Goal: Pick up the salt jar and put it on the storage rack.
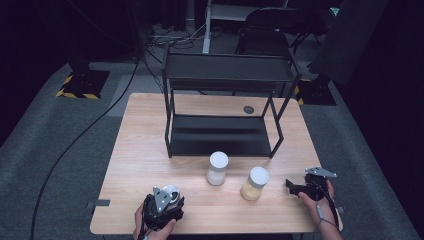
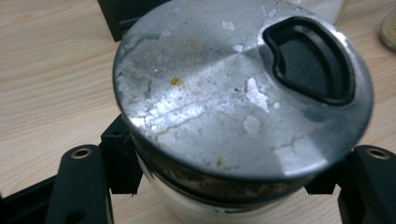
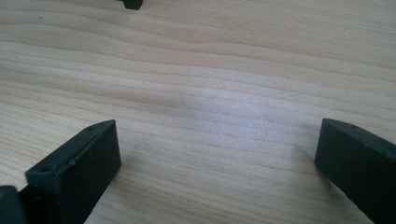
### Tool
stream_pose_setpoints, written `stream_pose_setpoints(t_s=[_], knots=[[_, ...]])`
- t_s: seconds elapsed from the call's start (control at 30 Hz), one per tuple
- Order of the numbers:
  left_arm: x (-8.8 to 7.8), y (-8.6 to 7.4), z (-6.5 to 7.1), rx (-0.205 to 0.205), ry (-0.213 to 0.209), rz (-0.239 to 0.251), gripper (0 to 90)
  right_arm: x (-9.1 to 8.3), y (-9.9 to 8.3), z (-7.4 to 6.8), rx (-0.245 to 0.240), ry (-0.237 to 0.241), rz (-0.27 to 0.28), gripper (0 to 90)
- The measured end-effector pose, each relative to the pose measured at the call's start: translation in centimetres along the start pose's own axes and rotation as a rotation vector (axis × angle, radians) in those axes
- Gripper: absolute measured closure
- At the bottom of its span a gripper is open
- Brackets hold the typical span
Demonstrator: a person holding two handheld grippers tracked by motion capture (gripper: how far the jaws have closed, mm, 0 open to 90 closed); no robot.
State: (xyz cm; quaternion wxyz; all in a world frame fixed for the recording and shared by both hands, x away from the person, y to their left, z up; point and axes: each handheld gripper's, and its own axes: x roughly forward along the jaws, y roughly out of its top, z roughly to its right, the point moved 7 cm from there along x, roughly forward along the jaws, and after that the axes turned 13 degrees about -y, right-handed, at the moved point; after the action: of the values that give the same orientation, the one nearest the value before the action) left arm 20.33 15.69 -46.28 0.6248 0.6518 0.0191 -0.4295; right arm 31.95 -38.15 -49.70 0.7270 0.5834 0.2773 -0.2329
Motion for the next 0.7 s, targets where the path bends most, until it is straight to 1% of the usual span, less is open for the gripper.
stream_pose_setpoints(t_s=[0.1, 0.2, 0.27, 0.5, 0.57, 0.6, 0.63, 0.67, 0.7], knots=[[-0.3, 0.6, -0.1, -0.008, -0.01, 0.0, 30.4, 0.0, 0.0, 0.0, 0.0, 0.0, 0.0, 0.0], [-0.5, 0.9, -0.1, 0.003, -0.01, 0.013, 30.4, 0.0, 0.0, 0.0, 0.0, 0.0, 0.0, 0.0], [-0.7, 1.5, -0.3, -0.001, -0.023, 0.008, 30.4, 0.0, 0.0, 0.0, 0.0, 0.0, 0.0, 0.0], [-0.9, 2.6, -0.6, 0.014, -0.024, 0.015, 30.4, 0.0, 0.0, 0.0, 0.0, 0.0, 0.0, 0.0], [-1.0, 3.1, -0.8, 0.016, -0.03, 0.019, 30.4, 0.0, 0.0, 0.0, 0.0, 0.0, 0.0, 0.0], [-1.2, 3.5, -0.9, 0.016, -0.04, 0.031, 30.4, 0.0, 0.0, 0.0, 0.0, 0.001, 0.0, 0.0], [-1.2, 3.5, -0.9, 0.016, -0.04, 0.031, 30.4, 0.0, 0.0, 0.0, -0.001, 0.003, -0.001, 0.0], [-1.4, 4.0, -0.9, 0.022, -0.048, 0.035, 30.4, 0.1, 0.0, 0.1, -0.002, 0.005, 0.0, 0.0], [-1.4, 4.0, -0.9, 0.022, -0.048, 0.035, 30.4, 0.1, 0.0, 0.1, -0.003, 0.005, 0.0, 0.0]])
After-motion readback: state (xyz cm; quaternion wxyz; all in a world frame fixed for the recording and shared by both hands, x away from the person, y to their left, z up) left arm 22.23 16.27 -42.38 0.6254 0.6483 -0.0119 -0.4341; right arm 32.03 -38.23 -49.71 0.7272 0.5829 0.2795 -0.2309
